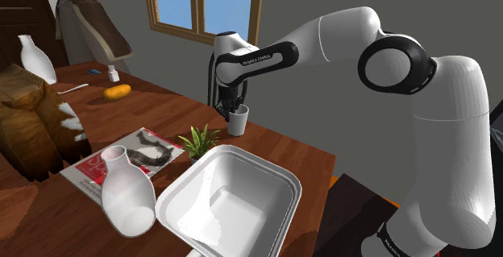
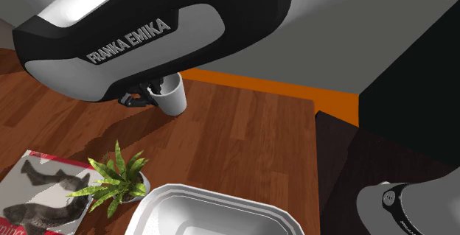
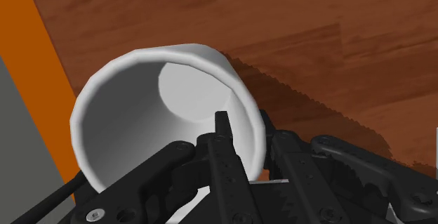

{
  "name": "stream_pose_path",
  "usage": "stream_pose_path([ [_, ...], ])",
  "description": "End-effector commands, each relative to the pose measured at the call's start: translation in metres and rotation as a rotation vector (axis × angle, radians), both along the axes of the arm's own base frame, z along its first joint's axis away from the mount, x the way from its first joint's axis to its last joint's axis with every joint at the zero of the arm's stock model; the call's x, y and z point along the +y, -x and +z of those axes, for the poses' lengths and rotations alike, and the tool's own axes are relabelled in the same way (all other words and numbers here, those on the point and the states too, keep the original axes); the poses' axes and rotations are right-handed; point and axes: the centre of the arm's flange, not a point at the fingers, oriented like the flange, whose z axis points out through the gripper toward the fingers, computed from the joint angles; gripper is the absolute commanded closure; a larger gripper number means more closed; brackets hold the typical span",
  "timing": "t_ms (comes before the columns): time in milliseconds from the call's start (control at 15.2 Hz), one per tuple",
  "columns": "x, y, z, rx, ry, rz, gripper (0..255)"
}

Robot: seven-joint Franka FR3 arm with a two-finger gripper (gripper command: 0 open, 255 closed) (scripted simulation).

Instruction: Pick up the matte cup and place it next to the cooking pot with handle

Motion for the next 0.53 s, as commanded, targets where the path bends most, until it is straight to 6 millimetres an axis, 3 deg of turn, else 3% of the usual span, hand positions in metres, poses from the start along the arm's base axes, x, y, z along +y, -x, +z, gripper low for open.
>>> stream_pose_path([
  [0,0.0001,0.0000,-0.0001,0.000,0.000,0.000,255],
  [462,0.0001,0.0000,0.0052,0.000,0.000,0.000,255],
])
